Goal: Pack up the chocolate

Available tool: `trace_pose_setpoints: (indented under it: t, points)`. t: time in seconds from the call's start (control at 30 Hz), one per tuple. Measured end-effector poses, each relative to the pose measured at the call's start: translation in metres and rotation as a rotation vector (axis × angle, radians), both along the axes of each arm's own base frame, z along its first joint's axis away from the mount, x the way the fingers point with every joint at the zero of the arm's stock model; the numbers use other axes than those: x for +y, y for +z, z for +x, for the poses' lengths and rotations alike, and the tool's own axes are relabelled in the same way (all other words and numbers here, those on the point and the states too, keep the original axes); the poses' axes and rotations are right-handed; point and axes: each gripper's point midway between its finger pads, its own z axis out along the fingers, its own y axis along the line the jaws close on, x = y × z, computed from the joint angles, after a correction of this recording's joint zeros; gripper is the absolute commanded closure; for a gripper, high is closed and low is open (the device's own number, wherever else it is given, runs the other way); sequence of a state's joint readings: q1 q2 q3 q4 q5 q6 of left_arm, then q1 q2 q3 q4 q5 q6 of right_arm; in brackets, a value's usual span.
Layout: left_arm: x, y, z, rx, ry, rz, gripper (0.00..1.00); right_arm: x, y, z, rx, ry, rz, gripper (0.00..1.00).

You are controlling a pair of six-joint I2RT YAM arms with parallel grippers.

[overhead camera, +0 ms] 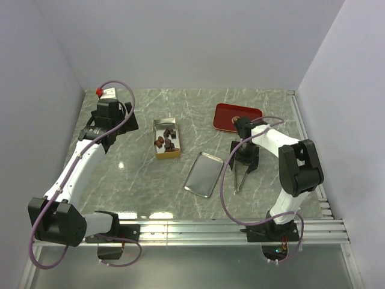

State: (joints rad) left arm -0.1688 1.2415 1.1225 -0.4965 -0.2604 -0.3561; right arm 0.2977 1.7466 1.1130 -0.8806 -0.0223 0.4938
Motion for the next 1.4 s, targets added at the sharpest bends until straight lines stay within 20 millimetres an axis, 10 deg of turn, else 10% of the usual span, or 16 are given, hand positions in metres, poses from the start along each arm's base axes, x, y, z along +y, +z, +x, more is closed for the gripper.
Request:
trace_pose_setpoints:
  t: [0.37,0.9,1.4]
  points:
    - [-0.035,0.000,-0.002,0.007,-0.096,0.008,0.02,0.013,0.071,0.041,-0.193,0.049,0.062,0.22]
    - [-0.171,-0.009,-0.050,0.081,-0.563,-0.074,0.07,0.044,0.132,0.084,-0.363,0.085,0.226,0.23]
    - [-0.258,-0.092,-0.118,0.297,-0.788,-0.072,0.11,0.017,0.182,0.117,-0.571,-0.019,0.329,0.25]
